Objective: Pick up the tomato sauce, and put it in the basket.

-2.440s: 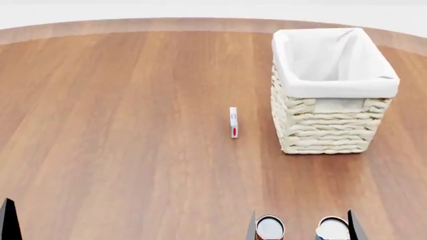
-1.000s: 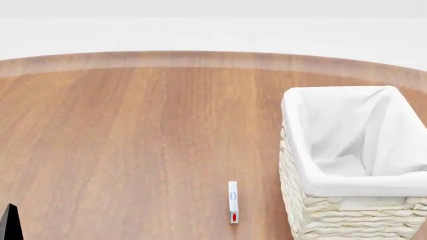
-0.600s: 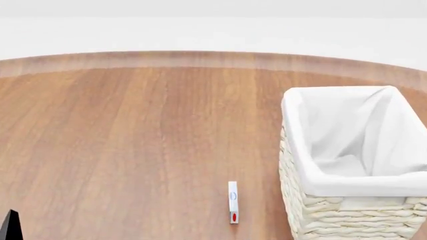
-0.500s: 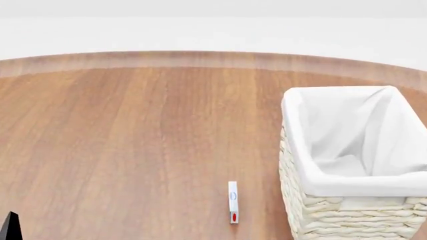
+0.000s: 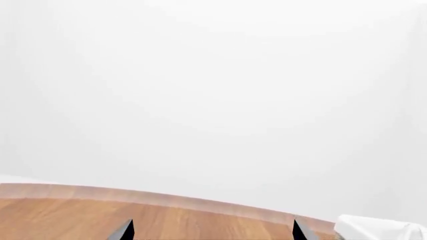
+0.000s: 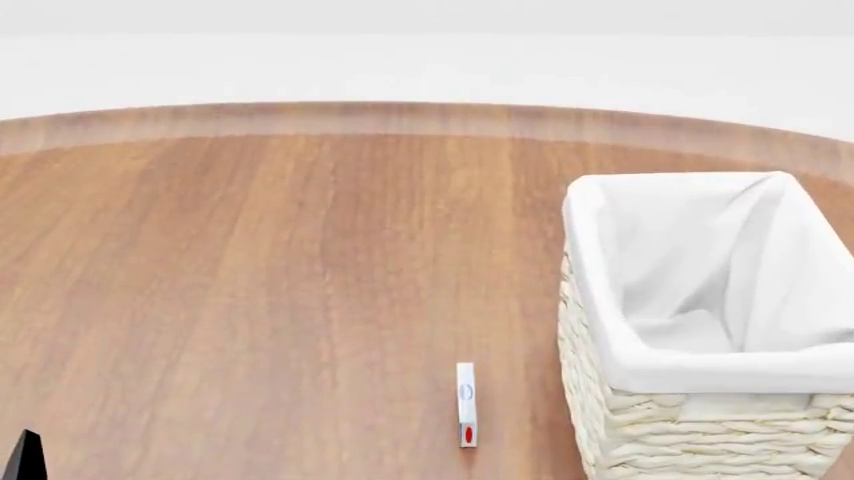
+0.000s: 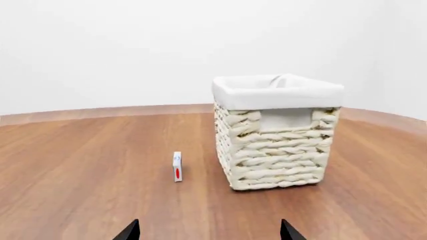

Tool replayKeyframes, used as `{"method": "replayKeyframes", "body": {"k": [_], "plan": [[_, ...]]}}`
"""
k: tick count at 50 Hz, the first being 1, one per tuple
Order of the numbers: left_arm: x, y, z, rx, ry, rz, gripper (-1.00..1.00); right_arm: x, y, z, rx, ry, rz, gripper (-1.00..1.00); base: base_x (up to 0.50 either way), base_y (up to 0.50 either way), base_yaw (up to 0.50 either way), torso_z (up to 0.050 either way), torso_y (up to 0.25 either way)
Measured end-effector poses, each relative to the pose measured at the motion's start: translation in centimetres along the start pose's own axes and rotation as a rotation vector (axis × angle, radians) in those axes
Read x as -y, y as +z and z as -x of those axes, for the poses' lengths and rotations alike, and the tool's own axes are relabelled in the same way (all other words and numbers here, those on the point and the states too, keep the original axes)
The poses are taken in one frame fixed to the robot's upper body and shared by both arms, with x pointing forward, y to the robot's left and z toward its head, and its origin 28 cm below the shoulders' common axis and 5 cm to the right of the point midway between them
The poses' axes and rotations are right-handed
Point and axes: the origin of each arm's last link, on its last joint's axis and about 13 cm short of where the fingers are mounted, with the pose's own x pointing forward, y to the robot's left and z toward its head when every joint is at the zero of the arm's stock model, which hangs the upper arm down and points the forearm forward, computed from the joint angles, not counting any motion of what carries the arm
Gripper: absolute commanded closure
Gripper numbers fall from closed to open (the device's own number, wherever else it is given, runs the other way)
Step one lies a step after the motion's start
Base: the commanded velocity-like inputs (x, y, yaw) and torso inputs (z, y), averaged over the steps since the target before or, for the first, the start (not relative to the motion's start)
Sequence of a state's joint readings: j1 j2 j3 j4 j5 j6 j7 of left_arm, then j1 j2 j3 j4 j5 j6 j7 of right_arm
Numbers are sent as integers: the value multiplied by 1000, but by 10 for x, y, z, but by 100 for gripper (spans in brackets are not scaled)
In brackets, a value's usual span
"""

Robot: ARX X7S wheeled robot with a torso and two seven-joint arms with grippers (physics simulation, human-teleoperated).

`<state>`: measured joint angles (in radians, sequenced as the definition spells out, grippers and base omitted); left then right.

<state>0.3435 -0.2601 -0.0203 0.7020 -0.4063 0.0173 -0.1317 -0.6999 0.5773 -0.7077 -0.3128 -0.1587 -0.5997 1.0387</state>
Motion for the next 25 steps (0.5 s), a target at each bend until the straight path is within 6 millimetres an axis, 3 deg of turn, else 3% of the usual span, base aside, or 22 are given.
{"method": "replayKeyframes", "body": {"k": [25], "plan": [[-1, -1, 2, -3, 3, 4, -100, 0, -13, 5, -53, 1, -11, -100, 0, 0, 0, 0, 0]]}}
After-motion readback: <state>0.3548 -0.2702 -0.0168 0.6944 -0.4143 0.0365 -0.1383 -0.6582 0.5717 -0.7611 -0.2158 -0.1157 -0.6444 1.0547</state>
